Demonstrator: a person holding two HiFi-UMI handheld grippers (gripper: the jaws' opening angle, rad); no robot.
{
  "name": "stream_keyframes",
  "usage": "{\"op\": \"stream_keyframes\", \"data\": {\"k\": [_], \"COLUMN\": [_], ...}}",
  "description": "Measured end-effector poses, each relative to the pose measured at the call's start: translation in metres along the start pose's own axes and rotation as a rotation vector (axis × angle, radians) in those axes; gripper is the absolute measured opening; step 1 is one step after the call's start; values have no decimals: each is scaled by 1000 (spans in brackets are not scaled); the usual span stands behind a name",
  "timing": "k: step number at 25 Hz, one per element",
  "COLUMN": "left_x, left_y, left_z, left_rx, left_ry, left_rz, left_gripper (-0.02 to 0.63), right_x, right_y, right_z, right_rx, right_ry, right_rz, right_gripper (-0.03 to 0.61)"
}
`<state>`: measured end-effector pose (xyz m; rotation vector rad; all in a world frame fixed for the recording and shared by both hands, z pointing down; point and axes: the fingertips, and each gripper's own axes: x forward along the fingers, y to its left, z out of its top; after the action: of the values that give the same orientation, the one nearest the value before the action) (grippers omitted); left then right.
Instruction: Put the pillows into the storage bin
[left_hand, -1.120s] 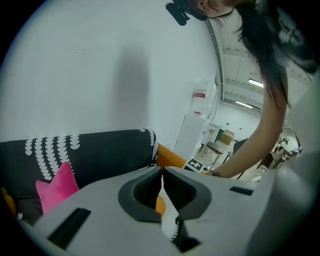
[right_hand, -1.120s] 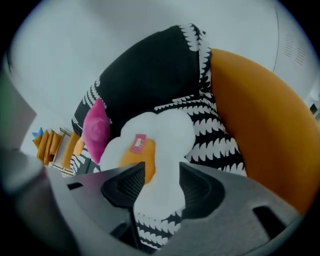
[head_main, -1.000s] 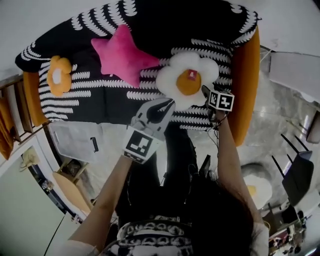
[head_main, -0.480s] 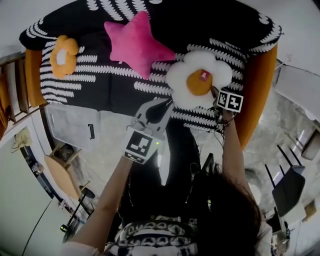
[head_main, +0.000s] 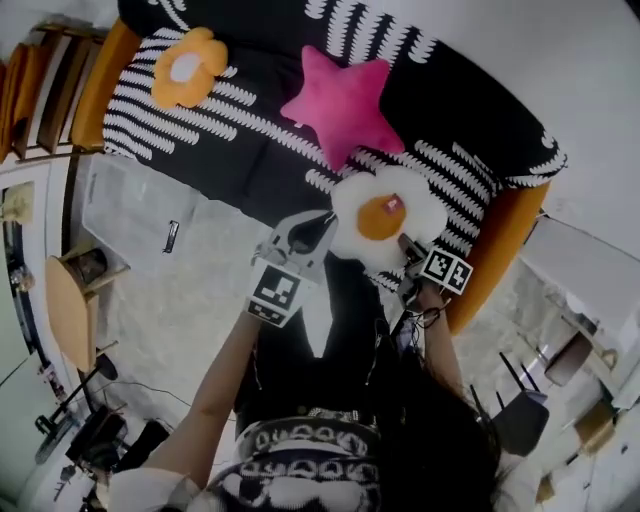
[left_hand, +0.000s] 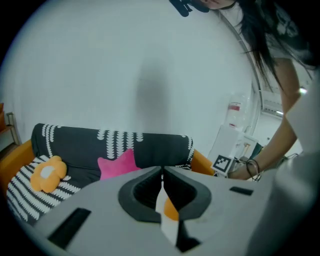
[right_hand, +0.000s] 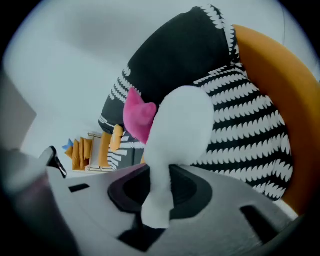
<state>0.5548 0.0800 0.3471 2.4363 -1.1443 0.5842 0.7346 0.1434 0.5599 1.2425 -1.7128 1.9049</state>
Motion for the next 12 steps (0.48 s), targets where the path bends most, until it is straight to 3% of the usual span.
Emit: {"op": "stream_keyframes", "data": {"k": [7,12], "left_x": [-136,-256], "left_y": [87,143], "left_z": [-31,-72], "left_rx": [-103,-130], "left_ry": [-83,-121], "left_rz": [189,302], "left_gripper": [12,12], "right_x": [42,97], "right_y": [148,250], "right_z": [-79,-139], "right_rx": [-147,-276], "right_ry": [97,168], "right_rz": [102,141], "right_gripper": [92,92]}}
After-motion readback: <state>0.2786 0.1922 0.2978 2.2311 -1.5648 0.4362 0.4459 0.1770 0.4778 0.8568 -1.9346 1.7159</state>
